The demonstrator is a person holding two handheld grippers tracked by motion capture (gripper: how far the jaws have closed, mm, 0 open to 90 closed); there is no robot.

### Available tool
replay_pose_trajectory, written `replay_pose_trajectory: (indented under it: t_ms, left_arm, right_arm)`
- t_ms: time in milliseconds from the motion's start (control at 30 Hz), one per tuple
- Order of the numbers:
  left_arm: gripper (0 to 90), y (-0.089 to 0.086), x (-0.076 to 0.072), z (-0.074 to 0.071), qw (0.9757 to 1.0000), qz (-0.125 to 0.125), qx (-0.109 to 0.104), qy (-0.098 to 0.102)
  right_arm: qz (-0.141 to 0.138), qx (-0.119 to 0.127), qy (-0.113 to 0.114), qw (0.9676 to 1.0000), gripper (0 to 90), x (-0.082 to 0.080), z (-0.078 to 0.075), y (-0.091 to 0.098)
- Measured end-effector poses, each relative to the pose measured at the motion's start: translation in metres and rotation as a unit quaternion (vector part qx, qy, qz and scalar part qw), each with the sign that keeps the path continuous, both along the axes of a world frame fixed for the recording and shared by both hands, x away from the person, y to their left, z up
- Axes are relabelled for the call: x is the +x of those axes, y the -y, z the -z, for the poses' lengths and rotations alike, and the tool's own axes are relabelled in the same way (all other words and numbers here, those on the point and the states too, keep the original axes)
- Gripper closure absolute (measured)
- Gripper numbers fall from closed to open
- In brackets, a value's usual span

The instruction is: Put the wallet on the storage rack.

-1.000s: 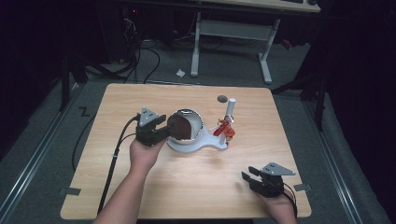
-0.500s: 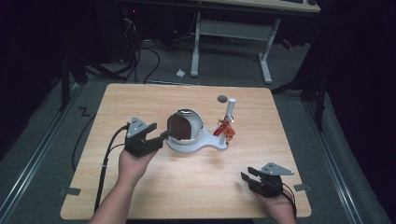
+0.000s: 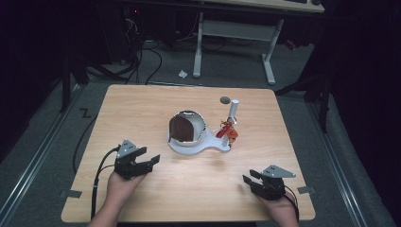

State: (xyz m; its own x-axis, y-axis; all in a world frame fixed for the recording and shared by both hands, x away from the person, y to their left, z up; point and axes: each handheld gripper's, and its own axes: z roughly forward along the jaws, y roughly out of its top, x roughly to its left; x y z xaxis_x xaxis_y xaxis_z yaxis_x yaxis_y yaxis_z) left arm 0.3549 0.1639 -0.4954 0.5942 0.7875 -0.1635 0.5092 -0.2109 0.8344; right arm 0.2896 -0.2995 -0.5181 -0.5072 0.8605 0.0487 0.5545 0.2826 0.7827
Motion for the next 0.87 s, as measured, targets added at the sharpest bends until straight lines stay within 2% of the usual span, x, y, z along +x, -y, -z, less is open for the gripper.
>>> replay_pose_trajectory:
  t_ms: [167,300,367,433,467,700,867]
  left_arm:
    - [33.7,-0.021,-0.019,0.024,0.9992,-0.008,0.034,-0.019]
    - [33.9,-0.041,-0.043,0.031,0.9979,-0.025,0.060,-0.002]
    - [34.1,-0.049,-0.049,0.032,0.9984,-0.027,0.049,-0.011]
    - [34.2,-0.052,-0.053,0.032,0.9983,-0.027,0.051,-0.009]
    - [34.1,-0.052,-0.053,0.032,0.9980,-0.028,0.056,-0.008]
    - [34.1,-0.052,-0.050,0.032,0.9987,-0.017,0.048,-0.007]
    - [34.1,-0.053,-0.050,0.031,0.9990,-0.017,0.042,-0.008]
  right_arm:
    - [0.000,-0.002,0.002,1.0000,60.0,-0.001,0.001,-0.001]
    - [-0.001,-0.002,0.011,0.9999,60.0,-0.002,0.000,-0.002]
    - [0.001,-0.002,0.014,0.9999,60.0,-0.003,-0.001,-0.002]
    - [0.005,-0.002,0.016,0.9999,60.0,-0.002,-0.002,-0.001]
    - [0.008,-0.002,0.017,0.9998,60.0,-0.002,-0.002,-0.001]
    - [0.023,-0.004,0.014,0.9996,60.0,0.000,-0.001,-0.002]
    - [0.024,-0.012,0.014,0.9995,59.9,-0.001,0.000,-0.004]
